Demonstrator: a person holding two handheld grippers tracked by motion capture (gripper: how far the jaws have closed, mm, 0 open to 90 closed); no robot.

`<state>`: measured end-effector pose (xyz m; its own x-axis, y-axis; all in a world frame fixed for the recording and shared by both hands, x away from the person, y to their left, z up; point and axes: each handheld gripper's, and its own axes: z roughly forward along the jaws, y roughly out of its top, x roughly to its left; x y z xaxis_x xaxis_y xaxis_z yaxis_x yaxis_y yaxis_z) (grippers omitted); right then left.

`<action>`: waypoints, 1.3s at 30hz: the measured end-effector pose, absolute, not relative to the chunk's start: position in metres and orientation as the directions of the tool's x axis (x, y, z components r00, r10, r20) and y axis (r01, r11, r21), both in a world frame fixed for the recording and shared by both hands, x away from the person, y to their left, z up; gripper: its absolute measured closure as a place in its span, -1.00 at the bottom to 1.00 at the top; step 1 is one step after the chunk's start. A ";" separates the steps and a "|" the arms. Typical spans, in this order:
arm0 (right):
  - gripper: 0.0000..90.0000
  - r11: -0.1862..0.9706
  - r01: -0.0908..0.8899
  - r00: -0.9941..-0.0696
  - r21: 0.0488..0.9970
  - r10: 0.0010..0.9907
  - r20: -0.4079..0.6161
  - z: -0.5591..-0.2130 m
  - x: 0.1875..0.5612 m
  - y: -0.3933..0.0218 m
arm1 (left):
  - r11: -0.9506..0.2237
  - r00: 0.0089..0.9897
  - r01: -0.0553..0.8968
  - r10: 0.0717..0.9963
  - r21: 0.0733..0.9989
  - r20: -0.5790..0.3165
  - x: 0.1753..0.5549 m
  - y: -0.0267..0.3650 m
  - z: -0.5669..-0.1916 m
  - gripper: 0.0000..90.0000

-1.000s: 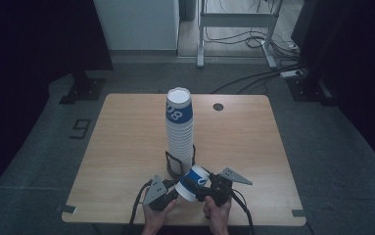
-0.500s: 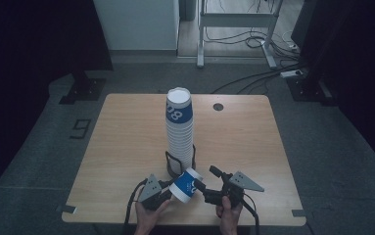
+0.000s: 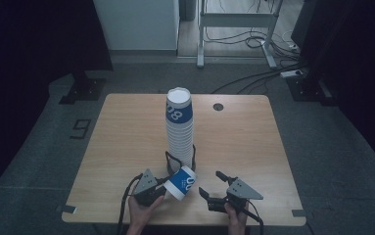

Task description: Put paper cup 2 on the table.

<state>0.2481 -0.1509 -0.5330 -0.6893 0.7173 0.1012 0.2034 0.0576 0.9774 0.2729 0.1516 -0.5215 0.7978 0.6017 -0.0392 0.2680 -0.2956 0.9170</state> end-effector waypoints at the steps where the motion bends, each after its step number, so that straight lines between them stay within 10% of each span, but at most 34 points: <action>1: -0.72 0.078 0.213 -0.695 0.974 0.713 0.095 -0.535 0.249 -0.151 | -0.308 0.799 0.268 0.601 0.913 -0.032 0.273 0.151 -0.521 0.88; 39: -0.70 0.526 -0.007 -0.691 0.851 0.612 -0.384 -0.543 0.231 -0.103 | -0.599 0.837 0.416 0.547 0.684 -0.030 0.296 0.124 -0.483 0.89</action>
<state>0.2306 -0.1025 -0.5427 -0.6909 0.6122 -0.3844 -0.0072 0.5259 0.8505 0.2960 0.1238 -0.4828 0.8367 0.5468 -0.0302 0.4160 -0.5987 0.6845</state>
